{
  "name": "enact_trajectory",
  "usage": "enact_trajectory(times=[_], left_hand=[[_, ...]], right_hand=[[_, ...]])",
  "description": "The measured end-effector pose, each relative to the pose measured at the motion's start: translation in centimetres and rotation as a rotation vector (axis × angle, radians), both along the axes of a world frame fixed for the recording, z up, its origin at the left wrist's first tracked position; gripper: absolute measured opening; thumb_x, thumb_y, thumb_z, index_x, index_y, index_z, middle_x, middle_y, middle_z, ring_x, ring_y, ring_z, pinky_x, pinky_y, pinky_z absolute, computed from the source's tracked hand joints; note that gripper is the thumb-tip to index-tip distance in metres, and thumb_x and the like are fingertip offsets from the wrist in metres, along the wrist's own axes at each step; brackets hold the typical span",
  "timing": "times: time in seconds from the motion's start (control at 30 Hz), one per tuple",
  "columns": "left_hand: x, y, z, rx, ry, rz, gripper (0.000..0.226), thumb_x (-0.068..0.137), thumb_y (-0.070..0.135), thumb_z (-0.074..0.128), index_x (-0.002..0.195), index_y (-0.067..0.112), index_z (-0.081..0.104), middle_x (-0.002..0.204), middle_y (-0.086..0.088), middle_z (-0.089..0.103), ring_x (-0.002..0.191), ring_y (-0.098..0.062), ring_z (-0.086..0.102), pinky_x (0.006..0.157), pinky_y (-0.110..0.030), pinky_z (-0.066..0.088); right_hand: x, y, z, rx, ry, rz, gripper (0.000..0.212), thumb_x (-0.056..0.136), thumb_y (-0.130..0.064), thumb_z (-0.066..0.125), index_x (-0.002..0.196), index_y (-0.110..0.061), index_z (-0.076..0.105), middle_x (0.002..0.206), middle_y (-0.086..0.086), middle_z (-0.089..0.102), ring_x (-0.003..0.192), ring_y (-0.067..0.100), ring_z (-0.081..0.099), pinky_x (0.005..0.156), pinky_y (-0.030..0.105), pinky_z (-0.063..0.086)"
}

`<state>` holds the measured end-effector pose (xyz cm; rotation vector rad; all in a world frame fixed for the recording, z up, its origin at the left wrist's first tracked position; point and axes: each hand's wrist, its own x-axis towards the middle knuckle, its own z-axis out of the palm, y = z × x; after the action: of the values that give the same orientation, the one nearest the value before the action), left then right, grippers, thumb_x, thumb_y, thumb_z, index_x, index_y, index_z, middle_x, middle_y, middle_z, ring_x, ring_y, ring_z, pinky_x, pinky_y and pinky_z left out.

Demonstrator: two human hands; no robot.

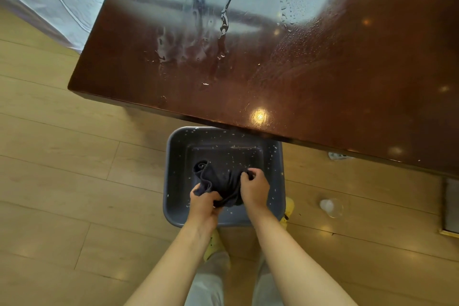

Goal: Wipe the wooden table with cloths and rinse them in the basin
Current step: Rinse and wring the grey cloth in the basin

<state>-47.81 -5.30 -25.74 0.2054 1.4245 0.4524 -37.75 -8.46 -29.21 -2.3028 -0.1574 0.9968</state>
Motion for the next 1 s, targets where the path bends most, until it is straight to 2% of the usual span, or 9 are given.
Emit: enact_trajectory(times=[0.13, 0.23, 0.37, 0.53, 0.63, 0.7, 0.8, 0.87, 1.0], left_hand=[[-0.3, 0.6, -0.3, -0.036, 0.017, 0.035, 0.032, 0.077, -0.021, 0.035, 0.087, -0.001, 0.056, 0.091, -0.017, 0.058, 0.080, -0.027, 0.055, 0.070, -0.035, 0.046], [-0.5, 0.5, -0.2, -0.025, 0.004, -0.071, 0.032, 0.075, -0.022, 0.035, 0.083, 0.002, 0.056, 0.089, -0.016, 0.057, 0.080, -0.028, 0.055, 0.067, -0.035, 0.049], [-0.2, 0.0, 0.3, -0.066, -0.045, -0.014, 0.032, 0.077, -0.021, 0.036, 0.085, 0.003, 0.056, 0.089, -0.016, 0.058, 0.082, -0.027, 0.056, 0.071, -0.035, 0.051], [-1.0, 0.0, 0.2, -0.074, -0.209, 0.083, 0.035, 0.077, -0.009, 0.042, 0.079, 0.009, 0.071, 0.088, -0.011, 0.071, 0.087, -0.027, 0.062, 0.088, -0.038, 0.046], [-1.6, 0.3, 0.0, -0.073, -0.281, 0.103, 0.024, 0.084, 0.017, 0.056, 0.104, 0.012, 0.069, 0.107, -0.012, 0.071, 0.106, -0.032, 0.061, 0.098, -0.045, 0.045], [-1.9, 0.4, -0.5, -0.100, -0.262, 0.143, 0.038, 0.088, 0.030, 0.056, 0.122, 0.012, 0.057, 0.120, -0.015, 0.064, 0.113, -0.034, 0.058, 0.096, -0.047, 0.046], [-2.6, 0.4, -1.3, -0.099, -0.149, 0.219, 0.040, 0.092, 0.026, 0.051, 0.130, 0.014, 0.047, 0.129, -0.015, 0.055, 0.116, -0.034, 0.054, 0.086, -0.044, 0.049], [-2.7, 0.3, -1.6, -0.067, -0.062, 0.182, 0.038, 0.096, 0.022, 0.043, 0.133, 0.013, 0.043, 0.136, -0.016, 0.049, 0.120, -0.035, 0.050, 0.094, -0.047, 0.047], [-2.0, 0.1, -1.2, 0.045, 0.089, -0.044, 0.032, 0.096, 0.021, 0.042, 0.126, 0.012, 0.046, 0.130, -0.018, 0.053, 0.115, -0.037, 0.054, 0.099, -0.054, 0.044]], right_hand=[[-1.1, -0.7, 1.0, 0.281, 0.067, 0.215, 0.022, 0.091, -0.019, 0.053, 0.112, -0.022, 0.059, 0.106, -0.011, 0.054, 0.097, 0.000, 0.052, 0.079, 0.009, 0.039], [-1.2, -0.8, 0.1, 0.166, -0.008, 0.419, 0.023, 0.093, -0.013, 0.050, 0.113, -0.014, 0.061, 0.112, 0.002, 0.056, 0.098, 0.010, 0.052, 0.077, 0.008, 0.037], [-0.3, -0.7, -0.4, -0.001, 0.001, -0.021, 0.021, 0.093, -0.008, 0.046, 0.111, -0.008, 0.057, 0.110, 0.010, 0.060, 0.100, 0.024, 0.057, 0.082, 0.031, 0.047], [-0.1, -0.9, 0.2, 0.061, 0.305, -0.419, 0.016, 0.087, -0.015, 0.050, 0.071, -0.012, 0.049, 0.068, 0.003, 0.050, 0.062, 0.018, 0.046, 0.056, 0.031, 0.039], [0.3, -1.1, 0.3, -0.001, 0.651, -0.561, 0.022, 0.088, -0.016, 0.061, 0.102, 0.002, 0.060, 0.099, 0.018, 0.064, 0.089, 0.032, 0.063, 0.079, 0.042, 0.054], [0.4, -1.2, 0.4, 0.047, 0.755, -0.576, 0.026, 0.089, -0.006, 0.058, 0.113, 0.004, 0.059, 0.109, 0.021, 0.063, 0.084, 0.030, 0.063, 0.072, 0.041, 0.055], [0.5, -1.3, 0.6, 0.229, 0.666, -0.583, 0.023, 0.091, -0.002, 0.054, 0.112, -0.007, 0.061, 0.100, 0.013, 0.065, 0.082, 0.024, 0.063, 0.069, 0.034, 0.055], [0.3, -1.5, 0.8, 0.326, 0.619, -0.566, 0.019, 0.092, -0.007, 0.054, 0.109, -0.012, 0.062, 0.101, 0.010, 0.064, 0.093, 0.027, 0.064, 0.078, 0.038, 0.055], [-0.5, -1.2, 1.6, 0.244, 0.472, -0.186, 0.010, 0.088, -0.014, 0.061, 0.097, -0.020, 0.061, 0.101, 0.007, 0.065, 0.093, 0.022, 0.064, 0.065, 0.026, 0.053]])
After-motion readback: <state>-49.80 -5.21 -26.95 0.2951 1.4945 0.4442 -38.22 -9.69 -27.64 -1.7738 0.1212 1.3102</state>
